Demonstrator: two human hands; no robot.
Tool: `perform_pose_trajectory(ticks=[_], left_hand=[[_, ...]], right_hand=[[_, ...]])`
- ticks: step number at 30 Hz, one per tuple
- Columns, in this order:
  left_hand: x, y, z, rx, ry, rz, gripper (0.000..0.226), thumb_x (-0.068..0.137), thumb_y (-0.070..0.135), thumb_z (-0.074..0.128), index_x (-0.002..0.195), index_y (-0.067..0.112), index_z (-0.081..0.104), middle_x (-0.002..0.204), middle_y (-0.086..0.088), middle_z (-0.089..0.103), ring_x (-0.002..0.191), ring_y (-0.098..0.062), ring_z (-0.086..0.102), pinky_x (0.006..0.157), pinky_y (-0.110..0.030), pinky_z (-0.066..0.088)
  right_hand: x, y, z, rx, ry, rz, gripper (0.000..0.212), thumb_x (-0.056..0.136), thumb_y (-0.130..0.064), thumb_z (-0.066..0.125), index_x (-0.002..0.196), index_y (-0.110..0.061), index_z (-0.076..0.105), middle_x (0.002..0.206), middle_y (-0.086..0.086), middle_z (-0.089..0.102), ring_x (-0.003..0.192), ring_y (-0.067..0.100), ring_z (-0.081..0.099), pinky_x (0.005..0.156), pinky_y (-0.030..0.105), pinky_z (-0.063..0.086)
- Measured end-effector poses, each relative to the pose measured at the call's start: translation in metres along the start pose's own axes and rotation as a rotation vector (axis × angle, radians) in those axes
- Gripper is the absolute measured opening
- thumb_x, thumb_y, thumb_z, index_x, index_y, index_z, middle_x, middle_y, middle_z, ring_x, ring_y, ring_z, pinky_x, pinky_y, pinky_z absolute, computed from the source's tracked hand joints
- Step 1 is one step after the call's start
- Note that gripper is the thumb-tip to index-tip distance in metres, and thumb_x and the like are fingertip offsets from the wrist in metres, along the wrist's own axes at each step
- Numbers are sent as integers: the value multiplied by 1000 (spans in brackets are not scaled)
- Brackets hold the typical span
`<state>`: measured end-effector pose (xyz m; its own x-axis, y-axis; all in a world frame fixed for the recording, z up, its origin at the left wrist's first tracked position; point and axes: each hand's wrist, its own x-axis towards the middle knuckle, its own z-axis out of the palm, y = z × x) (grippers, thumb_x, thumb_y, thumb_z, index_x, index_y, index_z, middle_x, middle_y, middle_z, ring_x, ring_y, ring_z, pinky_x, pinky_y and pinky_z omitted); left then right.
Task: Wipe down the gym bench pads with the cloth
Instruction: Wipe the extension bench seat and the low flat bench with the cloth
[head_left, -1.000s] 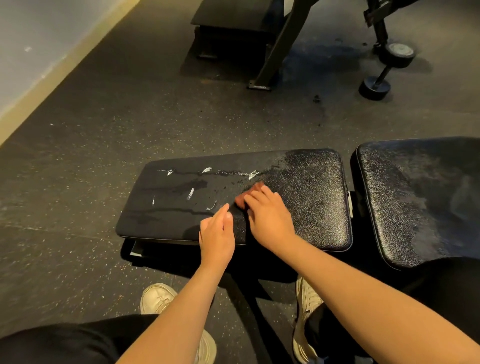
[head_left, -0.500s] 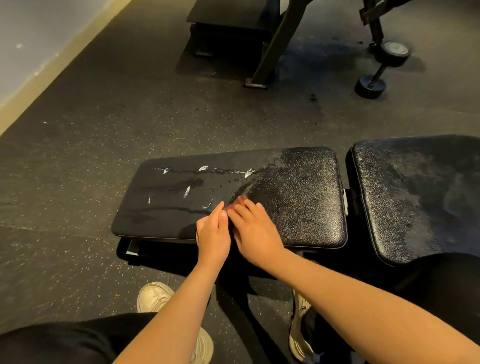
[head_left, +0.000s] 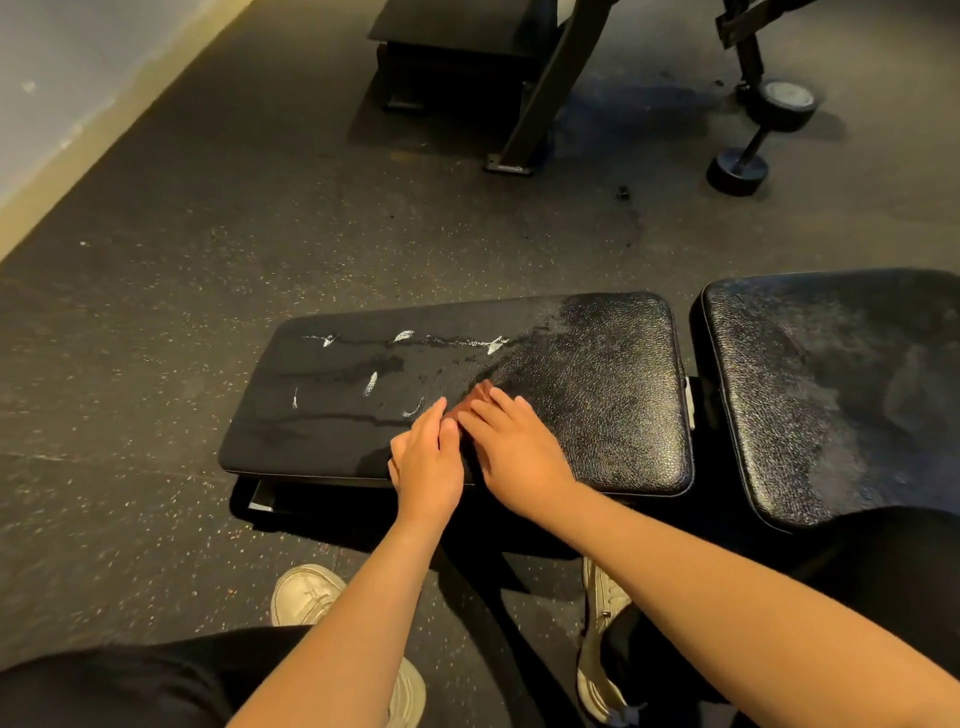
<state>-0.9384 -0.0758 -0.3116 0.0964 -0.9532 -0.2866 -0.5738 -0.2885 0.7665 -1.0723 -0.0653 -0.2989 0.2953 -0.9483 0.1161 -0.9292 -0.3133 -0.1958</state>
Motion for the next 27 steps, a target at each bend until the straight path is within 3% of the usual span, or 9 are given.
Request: perform_pose_trajectory(ticks=[2, 7, 10, 14, 18, 21, 24, 27], left_hand=[[5, 0, 1, 60, -16, 16, 45, 107, 40, 28, 149, 37, 43, 154, 14, 42, 140, -18, 27, 116, -44, 20], [3, -4, 2, 2, -32, 4, 46, 106, 40, 26, 149, 38, 43, 150, 13, 46, 138, -14, 28, 118, -45, 23], [12, -6, -1, -139, -1, -60, 49, 105, 44, 24, 149, 39, 43, 146, 5, 51, 132, -14, 37, 117, -43, 28], [14, -8, -3, -153, 16, -24, 47, 107, 38, 27, 151, 31, 42, 150, 2, 49, 140, -17, 34, 117, -39, 28], [-1, -7, -1, 27, -6, 81, 45, 106, 39, 31, 148, 33, 46, 149, 12, 49, 137, -13, 32, 117, -44, 29], [-6, -11, 4, 62, 6, 110, 43, 106, 37, 35, 146, 31, 50, 153, 14, 44, 137, -12, 32, 118, -44, 28], [2, -10, 4, -68, 50, 51, 43, 106, 33, 35, 144, 28, 53, 146, 6, 53, 135, -18, 39, 117, -45, 30], [6, -10, 3, -63, 44, 32, 43, 106, 32, 34, 145, 29, 51, 146, 7, 53, 137, -18, 34, 117, -42, 28]], right_hand=[[10, 19, -6, -89, -27, -12, 38, 88, -20, 52, 125, -24, 57, 131, -3, 55, 133, 27, 42, 105, 47, 36], [44, 39, -13, -81, 3, 342, 37, 89, -22, 50, 125, -21, 54, 136, 0, 49, 136, 30, 36, 106, 47, 33], [34, 13, -1, -46, -14, 151, 32, 87, -24, 51, 117, -21, 58, 126, -2, 56, 126, 29, 43, 97, 46, 39], [13, 8, 0, -53, -61, -57, 41, 86, -24, 58, 126, -18, 60, 133, 2, 58, 131, 30, 45, 104, 47, 37], [29, 40, -15, -93, -33, 175, 41, 89, -22, 54, 130, -20, 57, 138, -2, 53, 138, 27, 36, 112, 48, 28], [31, 34, -14, -73, -24, 311, 41, 91, -23, 51, 131, -17, 55, 139, 2, 51, 141, 31, 33, 113, 52, 31], [13, 7, -3, -34, -32, 144, 36, 87, -25, 50, 120, -18, 60, 129, 2, 56, 134, 32, 40, 106, 52, 38], [-2, 8, 0, -16, -58, -65, 40, 86, -25, 47, 123, -17, 61, 132, 4, 58, 133, 31, 43, 105, 48, 37]])
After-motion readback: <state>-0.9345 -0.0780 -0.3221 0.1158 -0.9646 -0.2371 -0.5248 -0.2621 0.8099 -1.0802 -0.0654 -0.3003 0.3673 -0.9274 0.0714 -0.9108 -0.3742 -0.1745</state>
